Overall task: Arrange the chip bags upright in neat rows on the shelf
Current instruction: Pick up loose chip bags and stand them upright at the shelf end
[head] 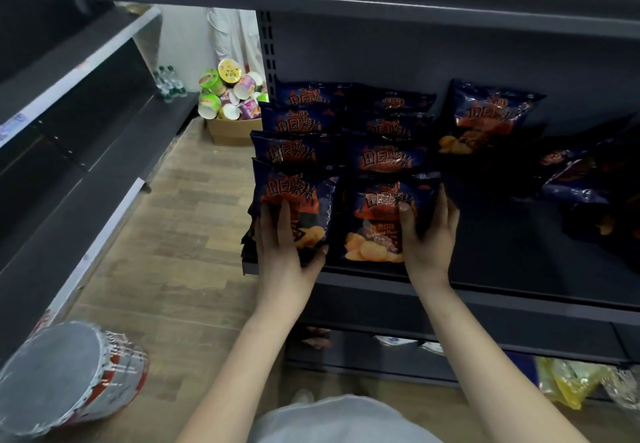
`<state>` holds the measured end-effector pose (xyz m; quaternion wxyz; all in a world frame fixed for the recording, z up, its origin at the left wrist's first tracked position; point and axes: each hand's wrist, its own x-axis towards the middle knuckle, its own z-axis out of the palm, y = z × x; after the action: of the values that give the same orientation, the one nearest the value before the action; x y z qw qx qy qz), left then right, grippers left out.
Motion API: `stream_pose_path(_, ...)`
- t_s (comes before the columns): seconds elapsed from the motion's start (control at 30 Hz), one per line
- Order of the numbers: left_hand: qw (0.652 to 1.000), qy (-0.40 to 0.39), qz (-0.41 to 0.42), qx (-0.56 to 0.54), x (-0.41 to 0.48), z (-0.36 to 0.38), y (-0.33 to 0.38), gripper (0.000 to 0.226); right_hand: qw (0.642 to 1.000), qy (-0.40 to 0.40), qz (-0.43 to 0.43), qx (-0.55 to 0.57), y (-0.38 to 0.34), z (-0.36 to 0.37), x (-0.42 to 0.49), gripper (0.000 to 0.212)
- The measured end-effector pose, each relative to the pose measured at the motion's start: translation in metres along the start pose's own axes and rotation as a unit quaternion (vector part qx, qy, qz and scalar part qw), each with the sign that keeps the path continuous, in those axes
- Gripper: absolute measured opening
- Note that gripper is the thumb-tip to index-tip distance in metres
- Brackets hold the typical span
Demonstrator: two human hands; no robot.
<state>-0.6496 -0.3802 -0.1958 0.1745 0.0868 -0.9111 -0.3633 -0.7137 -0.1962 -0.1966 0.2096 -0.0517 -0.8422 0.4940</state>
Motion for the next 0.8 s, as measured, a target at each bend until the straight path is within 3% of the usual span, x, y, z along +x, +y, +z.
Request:
stream_pose_path(0.23,0.994,0.087,0.042,-0.058,-0.005,-0.006,0.001,0.067,0.999,0.043,0.003,-0.003,0.001,-0.009,-0.009,0.058)
stream_pose_path(0.43,0.984,0.074,0.116,-0.115,-0.011,-0.009,0.014,0.051,0.995,0.100,0.010,0.015,0.002,-0.013,-0.023,0.043)
stream_pose_path(0.6,0.980,0.093,0.130,-0.118,-0.008,-0.011,0.008,0.047,0.994,0.107,0.014,0.004,0.000,-0.016,-0.034,0.046)
stream_pose_path(0.67,0.986,0.088,0.103,-0.099,-0.005,-0.011,0.000,0.057,0.996,0.086,-0.002,-0.003,-0.001,-0.017,-0.039,0.053)
stream_pose_path(0.8,0.995,0.032,0.055,-0.076,-0.002,-0.008,-0.015,0.074,0.994,-0.033,-0.049,-0.092,0.002,-0.011,-0.048,0.075)
